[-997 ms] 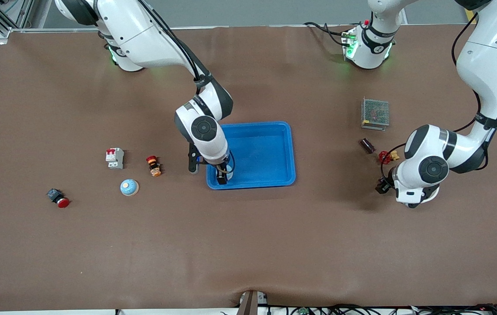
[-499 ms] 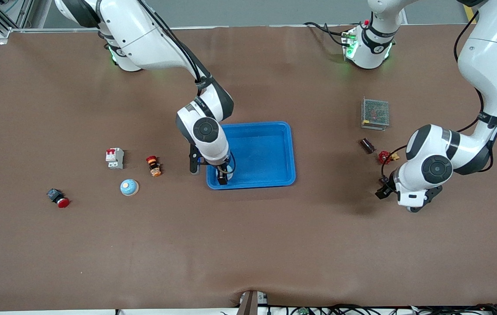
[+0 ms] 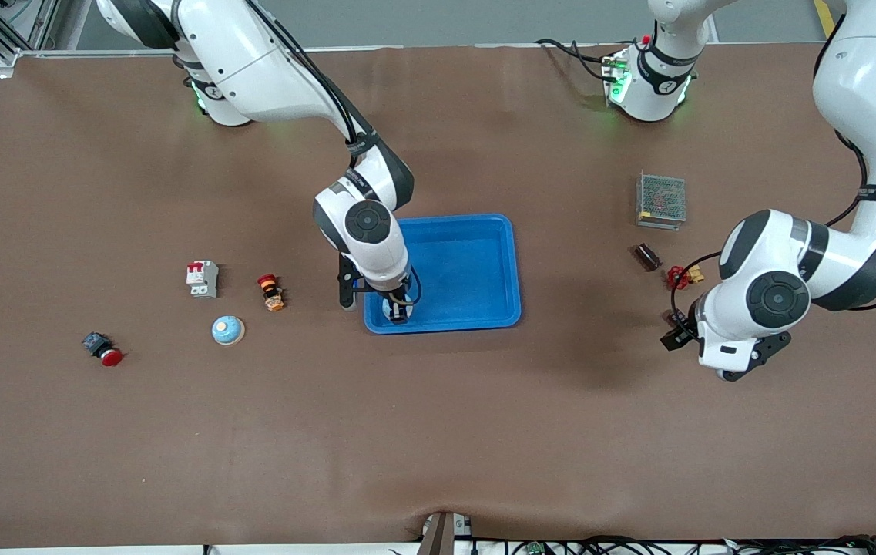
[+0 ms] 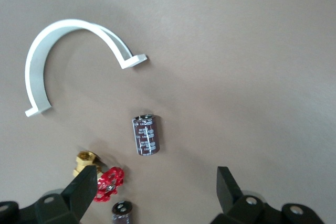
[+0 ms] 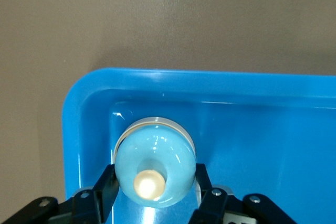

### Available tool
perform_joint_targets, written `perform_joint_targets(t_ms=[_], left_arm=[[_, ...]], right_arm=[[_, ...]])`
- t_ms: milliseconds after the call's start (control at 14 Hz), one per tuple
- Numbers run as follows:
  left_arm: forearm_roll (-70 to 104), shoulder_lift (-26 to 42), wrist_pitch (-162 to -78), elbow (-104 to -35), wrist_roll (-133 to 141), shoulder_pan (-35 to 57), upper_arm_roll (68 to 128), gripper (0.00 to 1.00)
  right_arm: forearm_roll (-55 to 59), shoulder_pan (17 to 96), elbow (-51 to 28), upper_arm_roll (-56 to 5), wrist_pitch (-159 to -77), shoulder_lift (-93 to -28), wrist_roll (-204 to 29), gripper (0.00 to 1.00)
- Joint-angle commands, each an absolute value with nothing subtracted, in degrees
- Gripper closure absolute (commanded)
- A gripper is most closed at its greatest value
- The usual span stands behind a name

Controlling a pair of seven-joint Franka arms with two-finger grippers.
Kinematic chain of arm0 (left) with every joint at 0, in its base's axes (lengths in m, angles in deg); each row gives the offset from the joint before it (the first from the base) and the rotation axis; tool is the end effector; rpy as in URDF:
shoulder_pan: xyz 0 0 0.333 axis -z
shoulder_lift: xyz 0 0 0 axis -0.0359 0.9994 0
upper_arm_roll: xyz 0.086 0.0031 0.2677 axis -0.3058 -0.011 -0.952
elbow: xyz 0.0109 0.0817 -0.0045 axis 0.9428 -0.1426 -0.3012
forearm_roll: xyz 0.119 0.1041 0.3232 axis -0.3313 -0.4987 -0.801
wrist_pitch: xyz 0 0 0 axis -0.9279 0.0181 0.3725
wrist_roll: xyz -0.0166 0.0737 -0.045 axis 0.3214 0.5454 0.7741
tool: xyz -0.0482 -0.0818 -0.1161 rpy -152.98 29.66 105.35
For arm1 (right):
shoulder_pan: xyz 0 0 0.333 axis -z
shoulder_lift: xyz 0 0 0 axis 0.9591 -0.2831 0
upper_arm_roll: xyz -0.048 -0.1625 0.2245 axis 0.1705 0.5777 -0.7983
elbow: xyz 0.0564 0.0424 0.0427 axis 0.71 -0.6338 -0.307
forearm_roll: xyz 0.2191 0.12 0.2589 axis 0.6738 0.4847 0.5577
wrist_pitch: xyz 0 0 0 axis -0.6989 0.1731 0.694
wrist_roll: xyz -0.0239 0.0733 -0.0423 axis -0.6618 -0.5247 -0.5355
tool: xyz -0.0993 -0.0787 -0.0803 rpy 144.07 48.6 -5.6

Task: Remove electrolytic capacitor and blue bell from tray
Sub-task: 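Place the capacitor with the left gripper while the right gripper lifts bell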

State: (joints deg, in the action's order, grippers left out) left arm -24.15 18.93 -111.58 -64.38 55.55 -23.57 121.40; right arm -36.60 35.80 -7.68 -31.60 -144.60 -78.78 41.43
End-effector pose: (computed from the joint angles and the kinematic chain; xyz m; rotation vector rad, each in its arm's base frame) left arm 0.6001 -0.0743 0.2444 -2.8306 -0.8027 0.1482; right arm 0.5089 0.4061 0.1494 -2.2593 2.0490 -0.0320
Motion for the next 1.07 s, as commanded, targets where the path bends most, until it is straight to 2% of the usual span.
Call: perform_joint_targets(t_ms=[0,142,356,641,997], left_arm=[[-24.1,18.4,-105.6,-60.0,50.1,-24.2,124.0,0.00],[-24.1,18.4,-100.5,-56.2,46.6,-24.2,125.9,0.00],[-24.1,16.7,-98.1,-54.0,44.3,-24.3,128.1,0.00],[-23.1,12.9,-95.4,-53.8,42.2,-24.2,129.9,0.00],[-15.6,5.4,-93.3,-53.8,35.9,-23.3,128.5,0.00]], right_arm=[[-37.8,35.1,-6.2,-31.3,-144.6,-79.5,42.8,1.00],[-37.7,35.1,-6.2,-31.5,-144.0,-79.0,42.9,1.00],[-36.9,34.4,-5.4,-31.9,-142.7,-78.4,42.9,1.00],[-35.9,34.4,0.4,-32.3,-132.6,-77.8,42.1,1.00],[-36.2,35.7,1.2,-31.9,-126.4,-76.9,18.1,1.00]])
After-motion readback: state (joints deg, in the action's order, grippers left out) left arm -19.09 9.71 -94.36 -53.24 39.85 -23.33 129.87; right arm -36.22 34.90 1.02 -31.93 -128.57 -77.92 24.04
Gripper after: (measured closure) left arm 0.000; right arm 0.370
